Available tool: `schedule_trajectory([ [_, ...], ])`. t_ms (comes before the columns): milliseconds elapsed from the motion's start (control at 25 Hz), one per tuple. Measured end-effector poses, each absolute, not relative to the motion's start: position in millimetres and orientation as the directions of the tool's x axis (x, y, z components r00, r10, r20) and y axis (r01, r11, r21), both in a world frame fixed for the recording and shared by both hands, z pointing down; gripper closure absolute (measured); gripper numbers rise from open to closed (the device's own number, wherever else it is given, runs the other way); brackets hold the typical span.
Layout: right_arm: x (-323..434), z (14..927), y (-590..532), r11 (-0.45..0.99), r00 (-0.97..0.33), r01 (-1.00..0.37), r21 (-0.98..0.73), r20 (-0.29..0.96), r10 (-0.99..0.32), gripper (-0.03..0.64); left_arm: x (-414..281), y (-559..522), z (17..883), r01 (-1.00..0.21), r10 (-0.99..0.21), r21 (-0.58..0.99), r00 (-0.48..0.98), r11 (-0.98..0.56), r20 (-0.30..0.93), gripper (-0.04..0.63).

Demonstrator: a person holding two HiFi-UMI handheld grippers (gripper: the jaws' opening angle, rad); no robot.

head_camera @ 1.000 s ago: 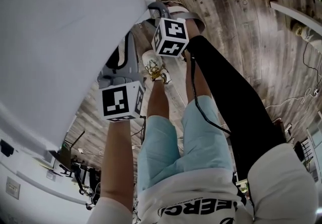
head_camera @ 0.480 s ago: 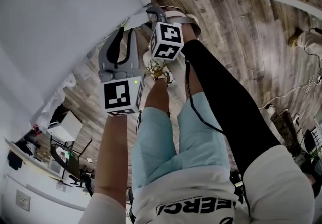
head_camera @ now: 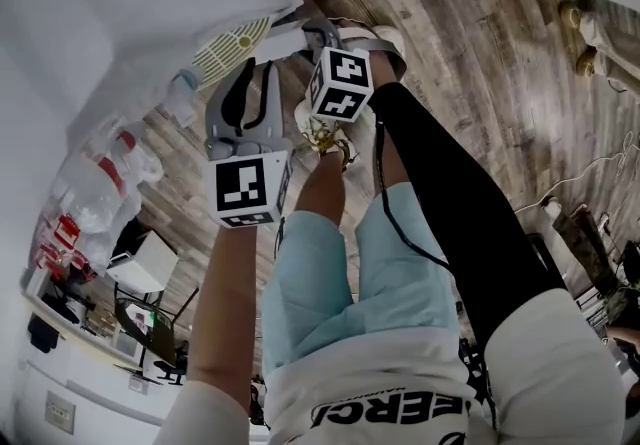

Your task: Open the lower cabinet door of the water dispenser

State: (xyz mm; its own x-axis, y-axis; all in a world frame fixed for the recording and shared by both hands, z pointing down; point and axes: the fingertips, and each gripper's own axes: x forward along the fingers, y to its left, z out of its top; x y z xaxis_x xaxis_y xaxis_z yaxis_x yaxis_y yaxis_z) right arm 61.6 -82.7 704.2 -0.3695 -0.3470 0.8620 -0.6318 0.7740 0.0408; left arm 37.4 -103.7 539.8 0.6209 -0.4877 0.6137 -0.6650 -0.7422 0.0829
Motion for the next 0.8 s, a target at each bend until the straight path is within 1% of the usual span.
schedule_trajectory([
  [360, 55, 704, -63, 0.772, -0.346, -0.634, 0.05, 0.874, -0.341, 0.436, 18, -83, 543, -0.657, -0.466, 0.105, 0.63, -0.747, 0.621, 0.508],
  [800, 44, 703, -35, 0.794, -0.37, -0.608, 0.018, 0.878, -0.304, 0.436, 8, -72, 544, -0.665, -0.471, 0.099, 0.618, -0.74, 0.63, 0.508],
])
